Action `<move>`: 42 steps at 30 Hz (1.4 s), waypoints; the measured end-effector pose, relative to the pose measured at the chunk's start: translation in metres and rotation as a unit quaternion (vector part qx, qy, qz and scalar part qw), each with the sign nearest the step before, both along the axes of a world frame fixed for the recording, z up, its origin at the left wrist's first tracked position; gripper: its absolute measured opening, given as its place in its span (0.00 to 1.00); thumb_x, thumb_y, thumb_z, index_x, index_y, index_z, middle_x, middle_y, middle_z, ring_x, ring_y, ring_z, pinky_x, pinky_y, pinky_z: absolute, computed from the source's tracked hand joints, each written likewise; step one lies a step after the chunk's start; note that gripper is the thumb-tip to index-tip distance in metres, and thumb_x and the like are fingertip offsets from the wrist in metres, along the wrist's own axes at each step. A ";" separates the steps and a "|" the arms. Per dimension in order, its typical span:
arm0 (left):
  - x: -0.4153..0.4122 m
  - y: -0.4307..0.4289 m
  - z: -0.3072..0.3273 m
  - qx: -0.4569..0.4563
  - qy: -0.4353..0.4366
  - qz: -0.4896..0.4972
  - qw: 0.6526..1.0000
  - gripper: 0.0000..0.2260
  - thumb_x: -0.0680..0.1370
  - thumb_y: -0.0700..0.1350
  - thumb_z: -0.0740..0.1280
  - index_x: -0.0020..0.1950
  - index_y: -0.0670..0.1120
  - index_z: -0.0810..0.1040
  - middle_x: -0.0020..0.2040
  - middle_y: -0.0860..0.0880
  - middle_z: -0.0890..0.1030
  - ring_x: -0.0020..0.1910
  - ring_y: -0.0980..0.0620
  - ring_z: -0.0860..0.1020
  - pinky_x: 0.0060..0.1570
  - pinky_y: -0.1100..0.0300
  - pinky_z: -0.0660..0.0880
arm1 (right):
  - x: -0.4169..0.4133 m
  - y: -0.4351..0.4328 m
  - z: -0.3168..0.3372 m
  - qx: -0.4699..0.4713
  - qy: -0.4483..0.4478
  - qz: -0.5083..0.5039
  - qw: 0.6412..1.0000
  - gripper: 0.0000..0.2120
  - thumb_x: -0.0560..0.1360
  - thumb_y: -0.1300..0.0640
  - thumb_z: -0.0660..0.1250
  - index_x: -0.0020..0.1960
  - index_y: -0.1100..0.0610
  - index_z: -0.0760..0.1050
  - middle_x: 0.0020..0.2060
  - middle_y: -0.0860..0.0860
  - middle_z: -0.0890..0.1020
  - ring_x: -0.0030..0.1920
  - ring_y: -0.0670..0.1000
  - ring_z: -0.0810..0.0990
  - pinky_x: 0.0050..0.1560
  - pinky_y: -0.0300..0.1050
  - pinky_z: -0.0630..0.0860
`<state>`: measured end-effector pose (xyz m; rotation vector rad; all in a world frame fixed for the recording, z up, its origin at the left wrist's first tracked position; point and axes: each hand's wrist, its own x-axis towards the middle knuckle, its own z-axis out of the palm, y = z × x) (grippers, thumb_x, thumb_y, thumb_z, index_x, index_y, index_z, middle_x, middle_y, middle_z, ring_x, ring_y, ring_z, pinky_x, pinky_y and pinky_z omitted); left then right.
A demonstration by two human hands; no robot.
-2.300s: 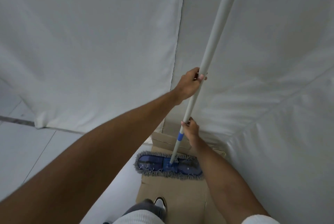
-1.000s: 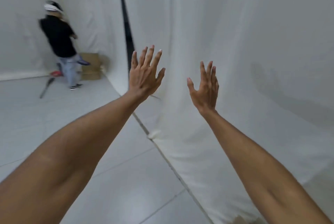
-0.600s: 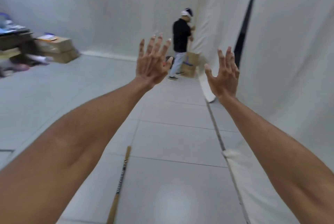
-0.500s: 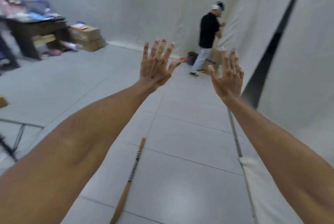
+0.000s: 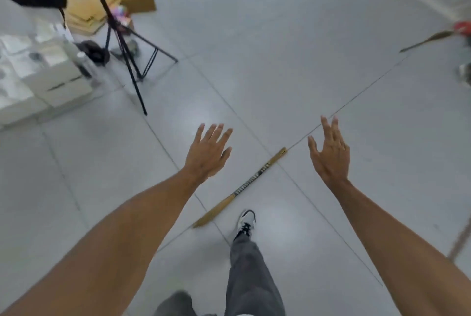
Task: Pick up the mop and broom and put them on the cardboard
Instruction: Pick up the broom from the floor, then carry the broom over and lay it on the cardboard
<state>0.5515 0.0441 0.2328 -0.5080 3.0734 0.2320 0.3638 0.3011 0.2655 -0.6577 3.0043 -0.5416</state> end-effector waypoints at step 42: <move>-0.310 -0.071 -0.245 0.056 -0.030 -0.017 0.998 0.05 0.76 0.42 0.67 0.50 0.49 0.80 0.47 0.52 0.82 0.48 0.49 0.75 0.37 0.56 0.63 | -0.256 -0.017 -0.283 0.162 0.034 0.040 0.985 0.15 0.76 0.55 0.61 0.62 0.52 0.74 0.48 0.55 0.76 0.44 0.60 0.70 0.35 0.57 0.75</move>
